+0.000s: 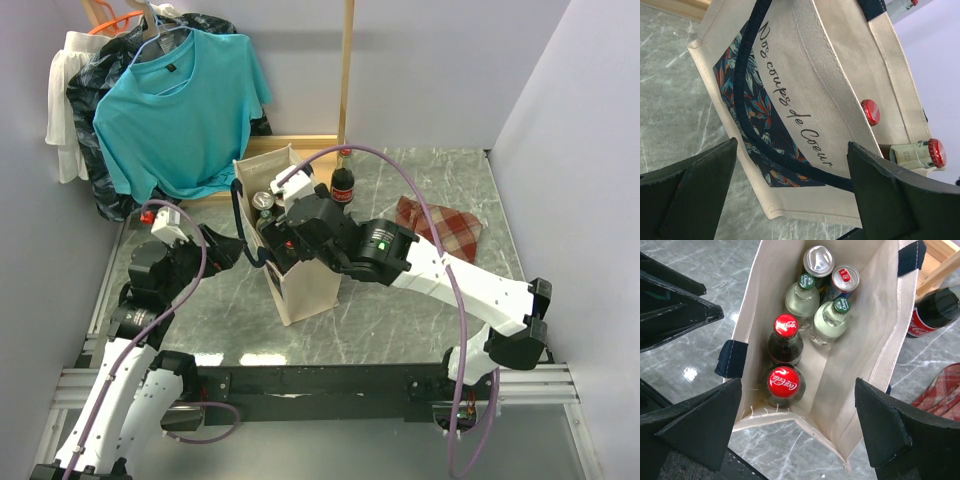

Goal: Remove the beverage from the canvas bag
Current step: Take out the drink from the canvas bag.

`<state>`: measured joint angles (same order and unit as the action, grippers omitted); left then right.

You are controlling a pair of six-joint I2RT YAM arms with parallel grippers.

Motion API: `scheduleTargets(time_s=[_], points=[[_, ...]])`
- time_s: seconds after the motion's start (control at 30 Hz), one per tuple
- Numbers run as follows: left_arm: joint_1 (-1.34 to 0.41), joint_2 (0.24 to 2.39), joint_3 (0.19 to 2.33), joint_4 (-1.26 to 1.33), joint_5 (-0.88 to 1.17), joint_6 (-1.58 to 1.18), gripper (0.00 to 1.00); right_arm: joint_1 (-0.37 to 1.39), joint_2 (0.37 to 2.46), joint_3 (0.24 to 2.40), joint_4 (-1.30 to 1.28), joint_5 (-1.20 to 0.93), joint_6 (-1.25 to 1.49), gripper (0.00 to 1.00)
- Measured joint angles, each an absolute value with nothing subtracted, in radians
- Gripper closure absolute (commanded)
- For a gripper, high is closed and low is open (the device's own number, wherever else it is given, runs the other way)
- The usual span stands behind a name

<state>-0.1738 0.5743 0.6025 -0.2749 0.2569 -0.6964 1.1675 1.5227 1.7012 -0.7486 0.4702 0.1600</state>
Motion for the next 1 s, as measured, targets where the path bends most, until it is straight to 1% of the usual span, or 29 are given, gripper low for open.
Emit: scheduleTargets(time_s=[0.33,1.0], points=[[-0.174,0.564,0.603,-0.276,0.249,-0.697,0.04,1.168,1.488,1.701,-0.746,0.443,0.141,0.00],[-0.174,0.539,0.603,-0.304,0.243,-0.697,0.04,1.169,1.517,1.724,-0.772,0.376,0.144,0.00]])
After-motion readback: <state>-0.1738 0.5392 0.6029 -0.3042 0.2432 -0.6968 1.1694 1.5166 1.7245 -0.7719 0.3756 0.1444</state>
